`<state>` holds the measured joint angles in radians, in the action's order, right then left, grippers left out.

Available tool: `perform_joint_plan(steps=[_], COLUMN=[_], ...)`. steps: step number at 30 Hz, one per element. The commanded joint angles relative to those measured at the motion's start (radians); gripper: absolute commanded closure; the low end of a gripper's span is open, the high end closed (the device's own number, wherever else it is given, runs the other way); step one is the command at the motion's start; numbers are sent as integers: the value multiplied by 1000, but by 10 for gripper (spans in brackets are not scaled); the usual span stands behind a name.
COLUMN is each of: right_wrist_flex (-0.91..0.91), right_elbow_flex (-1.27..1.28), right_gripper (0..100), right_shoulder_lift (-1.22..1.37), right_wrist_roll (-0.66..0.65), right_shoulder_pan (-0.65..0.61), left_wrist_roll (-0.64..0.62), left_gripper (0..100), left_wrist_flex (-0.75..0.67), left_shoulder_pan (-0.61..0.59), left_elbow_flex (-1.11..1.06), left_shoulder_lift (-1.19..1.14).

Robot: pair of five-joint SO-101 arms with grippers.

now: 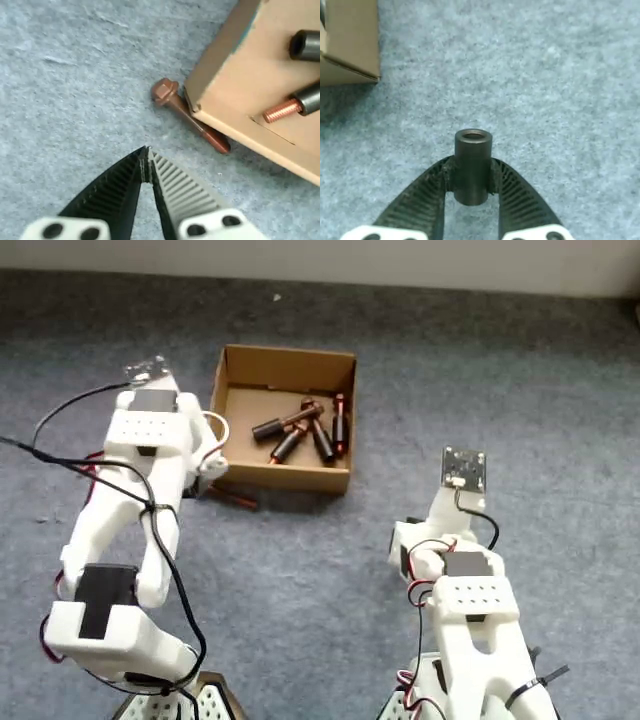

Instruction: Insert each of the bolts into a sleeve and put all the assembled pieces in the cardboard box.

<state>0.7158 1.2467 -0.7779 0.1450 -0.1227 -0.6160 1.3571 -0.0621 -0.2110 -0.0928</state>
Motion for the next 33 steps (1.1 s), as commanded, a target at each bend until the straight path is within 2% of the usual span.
perform_joint_plan(steps=[1, 5, 10, 13, 28, 33], right_wrist_flex=[-19, -19, -19, -19, -19, -19], right_elbow_flex=[-5, -5, -5, -5, -5, -5], right_gripper=[995, 995, 995, 995, 995, 995], right_shoulder_lift=[-25, -25, -25, -25, -25, -25], right_wrist_roll=[5, 5, 3, 3, 2, 2], right_shoulder_pan=[13, 13, 13, 13, 13, 12], left_wrist_roll=[-66, -84, -84, -84, -86, -87], left_gripper=[992, 983, 817, 748, 838, 838], left_wrist_flex=[9, -51, -81, -74, -74, -132], left_shoulder_pan=[70, 70, 67, 67, 36, -2], left_elbow_flex=[44, 53, 62, 82, 79, 67], left_shoulder_lift=[-18, -102, -243, -237, -93, -119])
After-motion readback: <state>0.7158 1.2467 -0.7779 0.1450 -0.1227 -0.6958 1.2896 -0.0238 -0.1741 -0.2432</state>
